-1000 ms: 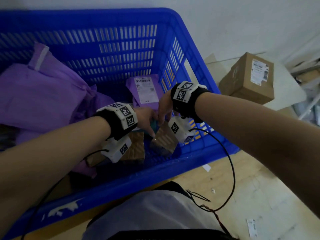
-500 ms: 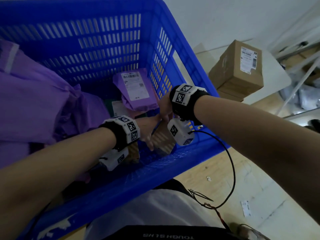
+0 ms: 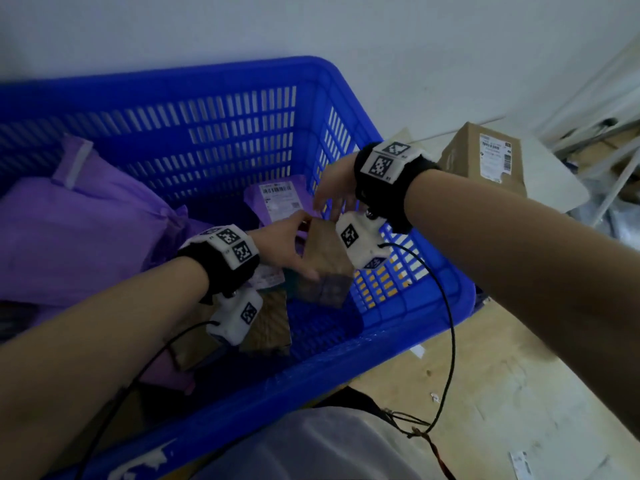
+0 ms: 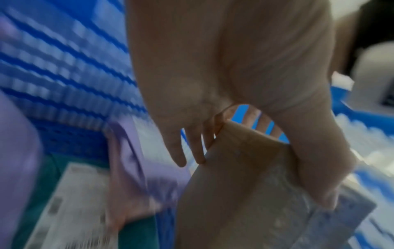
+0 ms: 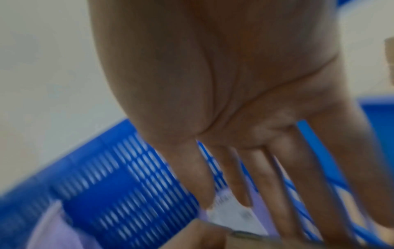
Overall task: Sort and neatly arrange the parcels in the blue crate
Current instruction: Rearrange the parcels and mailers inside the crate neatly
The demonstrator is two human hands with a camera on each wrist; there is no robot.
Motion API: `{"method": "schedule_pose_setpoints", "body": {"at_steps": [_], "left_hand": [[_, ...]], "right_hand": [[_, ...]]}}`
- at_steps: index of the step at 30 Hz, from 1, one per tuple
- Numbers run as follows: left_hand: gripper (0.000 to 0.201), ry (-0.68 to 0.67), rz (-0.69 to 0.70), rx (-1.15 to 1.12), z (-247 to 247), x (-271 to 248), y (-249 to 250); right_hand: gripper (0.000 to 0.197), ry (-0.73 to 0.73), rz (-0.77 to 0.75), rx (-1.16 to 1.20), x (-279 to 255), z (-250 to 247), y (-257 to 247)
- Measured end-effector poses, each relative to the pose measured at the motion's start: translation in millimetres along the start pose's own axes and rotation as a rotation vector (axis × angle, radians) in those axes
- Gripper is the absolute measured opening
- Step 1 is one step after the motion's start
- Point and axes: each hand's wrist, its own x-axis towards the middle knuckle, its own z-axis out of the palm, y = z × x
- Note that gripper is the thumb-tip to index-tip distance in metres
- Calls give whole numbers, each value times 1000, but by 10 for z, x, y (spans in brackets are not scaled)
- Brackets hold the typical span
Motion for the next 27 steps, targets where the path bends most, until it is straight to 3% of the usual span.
{"method": "schedule_pose_setpoints", "body": {"at_steps": [6, 9, 11, 12, 15, 20, 23, 27], "left_hand": [[90, 336, -100, -295, -391, -251, -124], [78, 465, -163, -462, -496, -342, -248], [68, 511, -182, -612, -534, -391, -287], [77, 537, -190, -689, -547, -403, -310], [112, 629, -263, -864, -596, -427, -367], [90, 662, -325, -1031, -666, -442, -289], [102, 682, -384, -1087, -729, -397, -267], [112, 651, -385, -1048, -779, -367, -210]], "right_hand": [[47, 288, -146, 343, -37, -274, -133], [52, 272, -217, 557, -38, -255, -151], [42, 234, -256, 647, -29, -190, -155], [33, 220, -275, 663, -22, -151, -157], [36, 228, -343, 659, 18, -38, -162], [75, 341, -444, 543, 122, 74, -208], [88, 412, -476, 347, 159, 116, -226], [101, 436, -441, 287, 209, 166, -217]]}}
